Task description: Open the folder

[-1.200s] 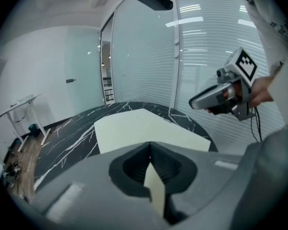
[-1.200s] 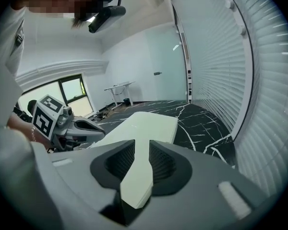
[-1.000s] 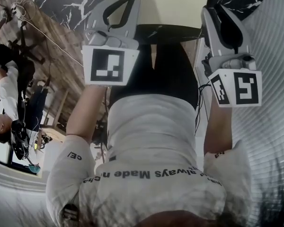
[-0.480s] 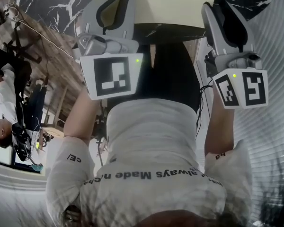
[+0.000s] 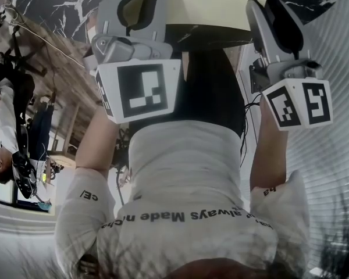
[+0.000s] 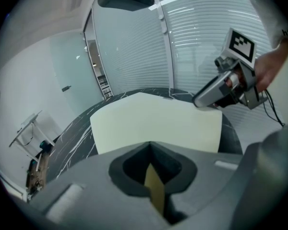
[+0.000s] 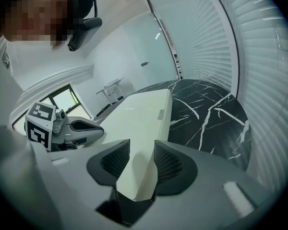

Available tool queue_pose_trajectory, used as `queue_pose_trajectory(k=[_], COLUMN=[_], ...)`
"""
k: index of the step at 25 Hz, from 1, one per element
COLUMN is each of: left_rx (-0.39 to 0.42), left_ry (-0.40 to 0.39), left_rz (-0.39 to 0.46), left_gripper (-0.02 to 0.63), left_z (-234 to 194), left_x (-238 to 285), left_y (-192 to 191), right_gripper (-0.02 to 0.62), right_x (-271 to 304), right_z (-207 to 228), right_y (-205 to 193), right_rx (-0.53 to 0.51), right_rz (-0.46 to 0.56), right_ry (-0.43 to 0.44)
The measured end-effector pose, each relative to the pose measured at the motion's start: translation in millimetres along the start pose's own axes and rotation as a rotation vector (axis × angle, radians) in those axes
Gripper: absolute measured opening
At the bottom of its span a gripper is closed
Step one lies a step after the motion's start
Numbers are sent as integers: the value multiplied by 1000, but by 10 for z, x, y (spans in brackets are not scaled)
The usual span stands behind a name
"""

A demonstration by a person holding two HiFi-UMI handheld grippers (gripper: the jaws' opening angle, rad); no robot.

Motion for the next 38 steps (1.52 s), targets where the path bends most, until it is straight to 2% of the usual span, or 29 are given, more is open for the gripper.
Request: queue_pose_trajectory(k=[11,22,24,38], left_rx=[5,8,9,21], left_ry=[11,8,9,11], left_rz=[0,-24,-23,-46], left_gripper=[0,-2,-2,-2], left_z=[20,26,30,35], left_x=[9,32,33,61], left_y=[-16,-11,-20,-10], right_gripper=[166,163,146,146], right_x=[15,-25,-43,-114], right_z=[21,31,17,-55], right_y=[-23,-19,-13,93], right_rx=[31,161,165,168], right_rz=[15,81,97,119], right_ry=[-3,46,54,91])
Point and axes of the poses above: the fingertips, and each gripper's own axes: x forward along the fingers, z to its right, y out of its top, the point moved 9 cm from there along -x, backward along the fingers, and after that the axes turned 10 degrees about y, right-handed, at the moved point
